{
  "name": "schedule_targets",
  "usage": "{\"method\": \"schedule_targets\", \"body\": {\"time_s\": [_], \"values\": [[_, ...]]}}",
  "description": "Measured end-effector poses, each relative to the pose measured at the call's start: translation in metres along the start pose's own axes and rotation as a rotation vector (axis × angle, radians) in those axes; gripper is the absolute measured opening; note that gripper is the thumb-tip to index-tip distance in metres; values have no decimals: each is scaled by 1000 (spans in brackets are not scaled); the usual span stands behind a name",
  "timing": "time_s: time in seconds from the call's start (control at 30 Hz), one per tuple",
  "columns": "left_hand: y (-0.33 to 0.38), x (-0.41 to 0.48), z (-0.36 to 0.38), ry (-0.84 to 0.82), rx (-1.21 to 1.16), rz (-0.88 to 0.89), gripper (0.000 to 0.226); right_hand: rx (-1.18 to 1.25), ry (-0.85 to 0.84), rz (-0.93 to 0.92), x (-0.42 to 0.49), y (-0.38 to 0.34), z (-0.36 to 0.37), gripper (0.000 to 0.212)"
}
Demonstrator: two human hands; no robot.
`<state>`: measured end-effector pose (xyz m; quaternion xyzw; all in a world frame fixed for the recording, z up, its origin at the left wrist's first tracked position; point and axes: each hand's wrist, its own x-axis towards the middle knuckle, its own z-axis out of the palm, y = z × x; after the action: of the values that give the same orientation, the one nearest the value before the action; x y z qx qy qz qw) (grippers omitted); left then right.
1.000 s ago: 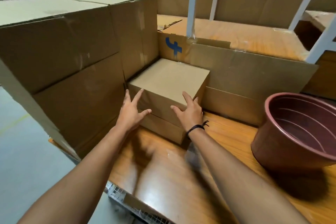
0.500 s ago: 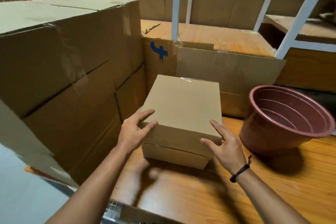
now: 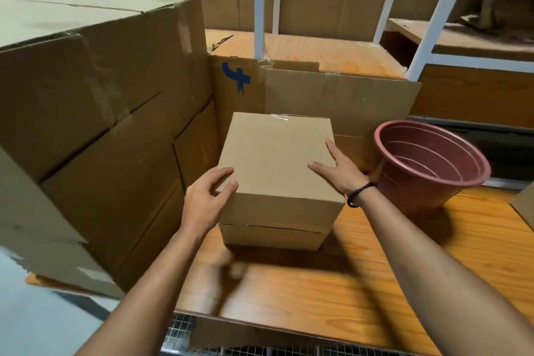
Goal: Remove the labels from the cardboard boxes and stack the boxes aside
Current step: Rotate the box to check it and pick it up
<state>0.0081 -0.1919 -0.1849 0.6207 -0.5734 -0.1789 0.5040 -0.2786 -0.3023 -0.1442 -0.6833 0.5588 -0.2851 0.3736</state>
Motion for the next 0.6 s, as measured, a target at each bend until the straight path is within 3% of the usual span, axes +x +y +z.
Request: {"method": "schedule_targets", "body": {"time_s": [0.27, 0.47, 0.6], "values": [[26, 53, -18, -383, 7, -176, 78, -58, 99, -102, -55, 6, 8, 92], [31, 35, 7, -256, -11, 3, 93, -198, 250, -223, -80, 15, 0, 97], [8, 9, 22, -222, 53, 80, 104, -264, 227, -251, -90, 41, 10, 105]]}}
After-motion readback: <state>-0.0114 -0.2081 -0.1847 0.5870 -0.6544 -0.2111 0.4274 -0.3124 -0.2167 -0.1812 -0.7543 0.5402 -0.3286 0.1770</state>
